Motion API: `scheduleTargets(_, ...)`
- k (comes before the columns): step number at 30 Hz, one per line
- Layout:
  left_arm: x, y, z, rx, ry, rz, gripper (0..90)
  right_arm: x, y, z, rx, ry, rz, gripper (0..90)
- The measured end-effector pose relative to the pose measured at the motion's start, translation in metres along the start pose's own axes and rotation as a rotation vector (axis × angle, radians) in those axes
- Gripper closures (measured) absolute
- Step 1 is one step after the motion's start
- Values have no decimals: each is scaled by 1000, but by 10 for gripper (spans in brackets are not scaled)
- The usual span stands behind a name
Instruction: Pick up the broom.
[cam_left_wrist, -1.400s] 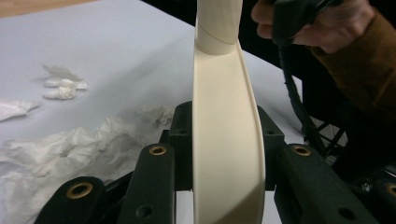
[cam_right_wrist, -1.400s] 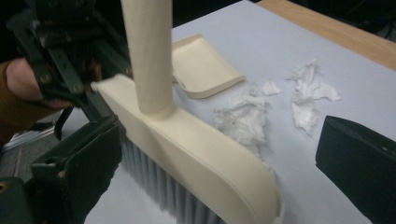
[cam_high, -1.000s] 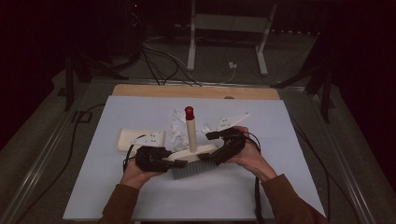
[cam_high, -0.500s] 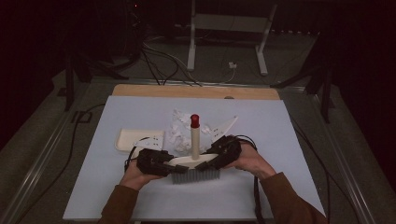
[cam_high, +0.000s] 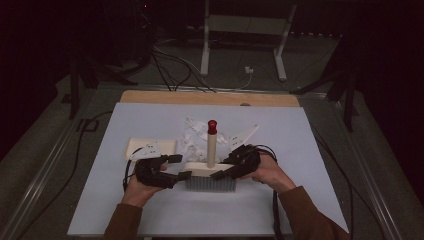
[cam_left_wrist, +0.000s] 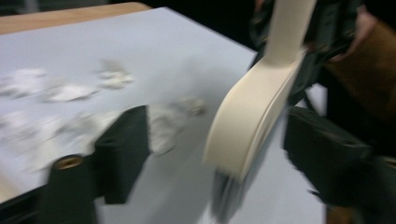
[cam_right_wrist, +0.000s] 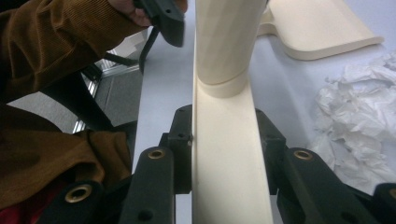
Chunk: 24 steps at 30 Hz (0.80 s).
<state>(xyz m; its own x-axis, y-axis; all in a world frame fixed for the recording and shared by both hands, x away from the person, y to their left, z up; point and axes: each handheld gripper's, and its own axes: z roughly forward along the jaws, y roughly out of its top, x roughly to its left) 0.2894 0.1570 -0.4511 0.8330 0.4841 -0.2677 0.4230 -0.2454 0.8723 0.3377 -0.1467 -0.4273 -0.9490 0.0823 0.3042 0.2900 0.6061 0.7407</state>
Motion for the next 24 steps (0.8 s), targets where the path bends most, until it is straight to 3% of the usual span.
scheduleTargets(5, -1, -11, -16, -1, 149, 1, 10, -1, -1, -2, -14, -19, 10, 677)
scheduleTargets(10, 1, -23, -34, -46, 283, -20, 4, -3, -1, -4, -28, -33, 15, 677)
scheduleTargets(15, 5, -32, -52, -139, 408, -73, 5, -4, 0, -5, -41, -48, 18, 676)
scheduleTargets(17, 6, -35, -59, -169, 445, -95, 5, -4, 0, -7, -52, -57, 20, 677)
scheduleTargets(24, 6, -49, -72, -190, 558, -117, 5, -8, 2, -14, -88, -97, 33, 677)
